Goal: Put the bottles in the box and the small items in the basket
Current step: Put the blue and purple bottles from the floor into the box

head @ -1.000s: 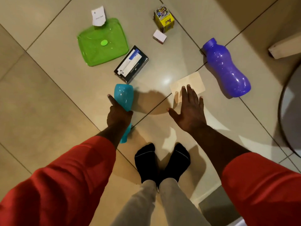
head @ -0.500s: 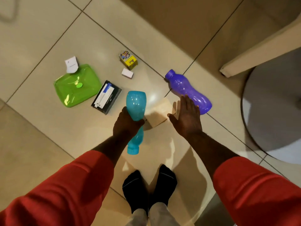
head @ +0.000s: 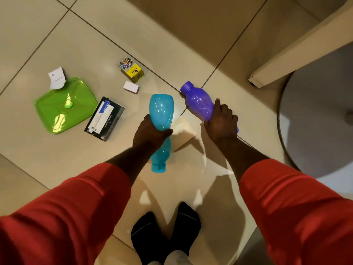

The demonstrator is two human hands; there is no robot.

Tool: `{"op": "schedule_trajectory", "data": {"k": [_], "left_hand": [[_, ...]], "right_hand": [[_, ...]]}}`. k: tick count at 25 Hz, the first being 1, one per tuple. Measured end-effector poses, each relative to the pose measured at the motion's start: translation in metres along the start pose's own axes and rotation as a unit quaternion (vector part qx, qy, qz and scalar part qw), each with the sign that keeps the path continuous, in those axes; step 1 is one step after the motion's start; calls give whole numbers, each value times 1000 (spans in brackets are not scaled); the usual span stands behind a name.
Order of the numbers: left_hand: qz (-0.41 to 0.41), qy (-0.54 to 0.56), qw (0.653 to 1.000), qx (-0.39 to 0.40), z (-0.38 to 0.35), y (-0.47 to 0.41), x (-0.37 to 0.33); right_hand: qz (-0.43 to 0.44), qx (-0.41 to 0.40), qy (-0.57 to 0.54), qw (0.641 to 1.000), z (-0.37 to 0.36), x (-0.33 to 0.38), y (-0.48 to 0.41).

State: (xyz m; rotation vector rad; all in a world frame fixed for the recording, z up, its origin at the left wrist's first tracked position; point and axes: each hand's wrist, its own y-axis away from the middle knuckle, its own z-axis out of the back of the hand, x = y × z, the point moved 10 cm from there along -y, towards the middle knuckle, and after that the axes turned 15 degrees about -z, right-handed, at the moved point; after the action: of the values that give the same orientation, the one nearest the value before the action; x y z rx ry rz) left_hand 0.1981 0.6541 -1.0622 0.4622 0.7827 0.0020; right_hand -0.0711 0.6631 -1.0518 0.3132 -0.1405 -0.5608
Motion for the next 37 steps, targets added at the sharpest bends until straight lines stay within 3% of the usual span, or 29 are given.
{"op": "schedule_trajectory", "data": {"k": [7, 16, 20, 24, 33, 37], "left_hand": [[-27, 22, 999, 23, 41, 20, -47], [-38, 25, 998, 42, 192, 144, -218], [-76, 20, 996, 44, 270, 206, -308], [-122, 28, 991, 53, 323, 255, -374], [-251, 40, 952, 174, 403, 365, -454], [-285, 42, 933, 217, 402, 418, -491]], "right_hand": [[-46, 23, -99, 994, 59, -2, 50], [-133, 81, -277, 948, 284, -6, 194], [-147, 46, -343, 927, 404, -9, 274], [-188, 11, -376, 907, 479, -12, 344], [-315, -84, -449, 832, 581, -15, 519], [-363, -123, -459, 801, 605, -39, 595]]}}
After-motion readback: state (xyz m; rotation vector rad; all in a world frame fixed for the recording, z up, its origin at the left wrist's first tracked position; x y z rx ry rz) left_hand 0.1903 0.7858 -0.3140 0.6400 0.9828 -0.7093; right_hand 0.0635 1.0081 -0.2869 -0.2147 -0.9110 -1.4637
